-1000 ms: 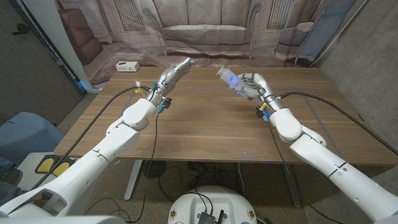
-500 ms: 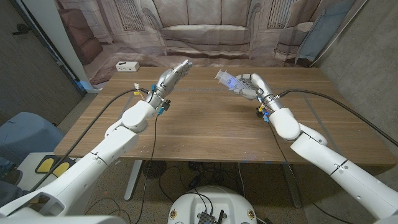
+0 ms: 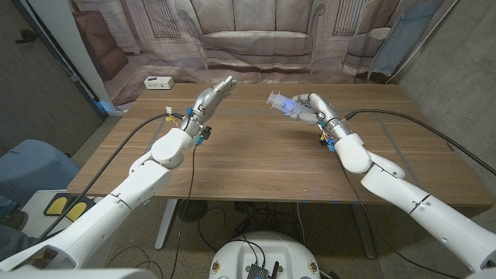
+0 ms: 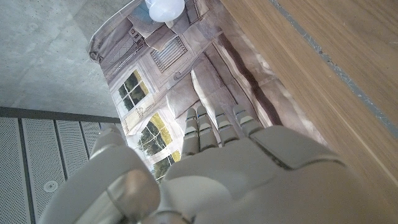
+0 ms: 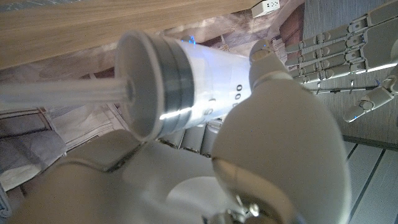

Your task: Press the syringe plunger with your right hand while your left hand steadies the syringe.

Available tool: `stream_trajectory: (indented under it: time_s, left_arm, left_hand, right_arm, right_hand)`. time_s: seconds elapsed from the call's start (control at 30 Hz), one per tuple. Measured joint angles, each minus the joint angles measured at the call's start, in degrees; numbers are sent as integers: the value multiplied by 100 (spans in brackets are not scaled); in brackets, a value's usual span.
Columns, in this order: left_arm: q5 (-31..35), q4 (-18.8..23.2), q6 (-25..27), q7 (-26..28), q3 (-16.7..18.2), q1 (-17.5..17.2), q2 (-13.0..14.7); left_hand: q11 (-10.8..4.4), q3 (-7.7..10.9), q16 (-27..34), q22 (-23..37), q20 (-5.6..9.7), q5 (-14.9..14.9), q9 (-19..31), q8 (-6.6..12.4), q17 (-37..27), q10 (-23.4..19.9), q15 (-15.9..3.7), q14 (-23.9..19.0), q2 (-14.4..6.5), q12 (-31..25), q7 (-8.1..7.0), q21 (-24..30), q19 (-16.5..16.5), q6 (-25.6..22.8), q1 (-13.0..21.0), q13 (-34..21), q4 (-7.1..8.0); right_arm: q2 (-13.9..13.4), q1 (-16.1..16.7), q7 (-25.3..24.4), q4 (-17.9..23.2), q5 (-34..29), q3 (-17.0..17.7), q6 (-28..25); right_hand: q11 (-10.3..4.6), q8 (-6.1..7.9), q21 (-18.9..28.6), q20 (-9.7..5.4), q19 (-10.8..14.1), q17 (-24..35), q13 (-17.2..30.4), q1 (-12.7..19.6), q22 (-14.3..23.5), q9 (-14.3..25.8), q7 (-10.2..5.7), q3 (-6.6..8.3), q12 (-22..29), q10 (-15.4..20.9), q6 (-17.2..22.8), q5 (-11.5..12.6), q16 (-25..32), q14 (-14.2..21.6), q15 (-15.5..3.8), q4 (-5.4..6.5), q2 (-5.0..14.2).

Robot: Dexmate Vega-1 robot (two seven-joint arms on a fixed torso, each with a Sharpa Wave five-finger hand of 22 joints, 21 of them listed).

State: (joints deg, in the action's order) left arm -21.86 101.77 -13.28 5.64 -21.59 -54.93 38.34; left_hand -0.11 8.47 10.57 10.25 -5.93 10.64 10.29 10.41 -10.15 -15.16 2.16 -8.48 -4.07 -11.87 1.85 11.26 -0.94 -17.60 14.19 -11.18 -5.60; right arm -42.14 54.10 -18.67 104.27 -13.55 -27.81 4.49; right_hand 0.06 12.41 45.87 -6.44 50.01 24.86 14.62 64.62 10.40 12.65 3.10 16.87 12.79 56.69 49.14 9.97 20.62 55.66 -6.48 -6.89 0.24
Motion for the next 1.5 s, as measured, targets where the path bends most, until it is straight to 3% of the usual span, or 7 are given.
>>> stream_trajectory:
  time_s: [0.67, 1.5]
  left_arm:
    - [204, 122, 124, 360, 80, -82, -31]
    - [82, 108, 153, 440, 185, -166, -49]
  left_hand:
    - [0, 0, 0, 0, 0, 0, 0, 0, 0, 0, 0, 0, 0, 0, 0, 0, 0, 0, 0, 0, 0]
    - [52, 0, 0, 0, 42, 0, -17, 0, 0, -9, -1, 0, 0, 0, 0, 0, 1, 0, 0, 0, 0]
  right_arm:
    - [-250, -245, -79, -154, -1216, -351, -219]
    - [-235, -492, 127, -498, -1611, -648, -350]
  right_hand:
    - [-1, -11, 44, 10, -49, 29, 1, 0, -28, -29, -27, 0, -25, -1, -10, 0, -39, -29, -30, 0, 0]
    - [-11, -20, 96, 43, -163, 27, 17, 0, -27, -24, -16, -1, 37, -9, 20, -23, -95, -50, -51, 1, 0]
